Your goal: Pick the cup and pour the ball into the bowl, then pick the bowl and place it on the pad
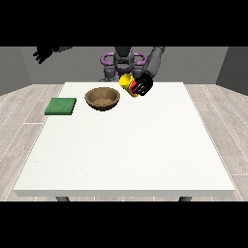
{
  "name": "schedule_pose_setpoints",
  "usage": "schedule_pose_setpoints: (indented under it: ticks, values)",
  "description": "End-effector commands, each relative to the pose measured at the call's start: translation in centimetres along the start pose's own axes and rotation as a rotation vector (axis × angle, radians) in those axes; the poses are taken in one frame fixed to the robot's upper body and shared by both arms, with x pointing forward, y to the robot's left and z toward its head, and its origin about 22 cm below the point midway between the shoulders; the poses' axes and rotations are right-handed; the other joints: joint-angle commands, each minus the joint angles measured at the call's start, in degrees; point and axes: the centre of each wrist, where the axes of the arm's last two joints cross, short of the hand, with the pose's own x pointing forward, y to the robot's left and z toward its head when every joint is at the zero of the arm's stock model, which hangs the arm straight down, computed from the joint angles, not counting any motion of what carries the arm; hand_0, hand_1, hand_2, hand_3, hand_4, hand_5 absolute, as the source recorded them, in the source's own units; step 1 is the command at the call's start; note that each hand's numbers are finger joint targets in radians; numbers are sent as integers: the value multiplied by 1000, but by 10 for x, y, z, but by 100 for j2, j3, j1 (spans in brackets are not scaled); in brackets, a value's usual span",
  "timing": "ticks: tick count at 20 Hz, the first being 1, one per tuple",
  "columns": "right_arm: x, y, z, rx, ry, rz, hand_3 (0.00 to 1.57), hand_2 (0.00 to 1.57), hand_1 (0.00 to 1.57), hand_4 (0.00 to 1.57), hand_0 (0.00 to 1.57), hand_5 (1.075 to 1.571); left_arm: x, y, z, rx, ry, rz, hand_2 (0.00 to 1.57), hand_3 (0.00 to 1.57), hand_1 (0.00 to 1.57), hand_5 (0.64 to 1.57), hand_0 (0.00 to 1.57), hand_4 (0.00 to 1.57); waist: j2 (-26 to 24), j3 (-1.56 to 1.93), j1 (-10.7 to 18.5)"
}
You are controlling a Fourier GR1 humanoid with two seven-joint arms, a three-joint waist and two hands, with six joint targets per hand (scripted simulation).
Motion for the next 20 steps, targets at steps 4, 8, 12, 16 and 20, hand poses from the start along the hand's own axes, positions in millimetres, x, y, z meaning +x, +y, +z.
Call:
schedule_pose_setpoints:
  ticks: [4,8,12,16,20]
  values:
    - [-22,-16,6,-19,54,-35,0,0,0,681,0,1559,48,-25,-17,-71,-36,-323,1571,1571,1362,1533,1362,1448,-318,-17,136]
    - [-28,-34,14,-34,88,-25,0,0,0,685,0,1559,67,-29,-27,-107,-73,-486,1571,1571,1361,1545,1361,1441,-387,-20,232]
    - [-20,-29,-8,-1,69,-31,172,0,0,699,0,1560,121,-32,-45,-73,-108,-653,1571,1571,1311,1529,1311,1470,-255,-17,78]
    - [-32,-24,-5,-26,114,-23,177,0,0,694,0,1556,136,-31,-53,-77,-149,-868,1571,1571,1456,1557,1456,1260,-547,-20,200]
    - [-27,-13,-22,16,97,-39,265,0,0,691,0,1554,162,-29,-57,-46,-176,-1043,1571,1571,1396,1571,1396,1038,-449,-23,-41]
